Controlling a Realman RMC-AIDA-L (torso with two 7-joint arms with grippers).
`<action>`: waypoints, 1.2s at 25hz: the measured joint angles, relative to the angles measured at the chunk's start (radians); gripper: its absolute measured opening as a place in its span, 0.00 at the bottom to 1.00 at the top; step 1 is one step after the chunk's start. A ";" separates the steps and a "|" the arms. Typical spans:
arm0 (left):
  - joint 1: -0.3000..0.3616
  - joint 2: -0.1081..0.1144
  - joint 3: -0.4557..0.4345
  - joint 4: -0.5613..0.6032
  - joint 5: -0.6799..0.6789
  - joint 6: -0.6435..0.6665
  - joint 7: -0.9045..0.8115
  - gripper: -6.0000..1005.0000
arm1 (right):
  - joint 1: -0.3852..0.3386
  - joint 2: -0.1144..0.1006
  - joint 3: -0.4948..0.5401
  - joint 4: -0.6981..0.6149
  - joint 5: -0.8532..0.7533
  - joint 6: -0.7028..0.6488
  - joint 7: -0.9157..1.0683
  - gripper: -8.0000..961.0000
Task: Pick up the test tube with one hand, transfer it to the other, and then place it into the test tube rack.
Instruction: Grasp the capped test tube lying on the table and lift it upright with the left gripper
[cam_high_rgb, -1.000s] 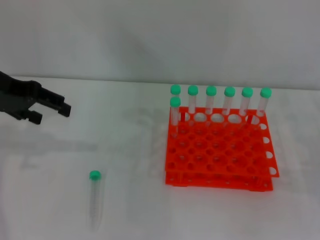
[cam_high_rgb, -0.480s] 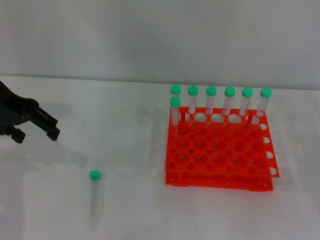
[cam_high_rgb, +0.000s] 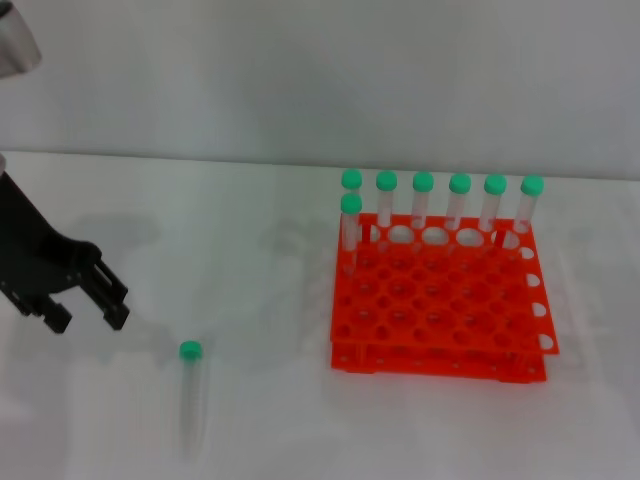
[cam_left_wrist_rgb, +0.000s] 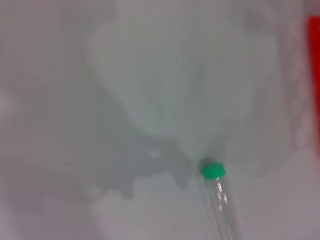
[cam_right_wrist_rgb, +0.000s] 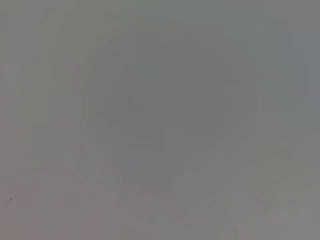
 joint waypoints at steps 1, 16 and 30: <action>-0.005 -0.007 0.002 -0.011 0.017 -0.001 -0.001 0.71 | 0.000 0.000 0.000 0.000 0.000 0.000 0.000 0.88; 0.000 -0.045 0.001 -0.059 0.116 -0.092 0.005 0.70 | -0.002 0.003 0.000 0.001 0.000 -0.002 0.000 0.88; 0.004 -0.094 -0.054 -0.129 0.109 -0.116 -0.026 0.71 | 0.000 0.000 -0.003 0.010 -0.001 -0.007 0.000 0.88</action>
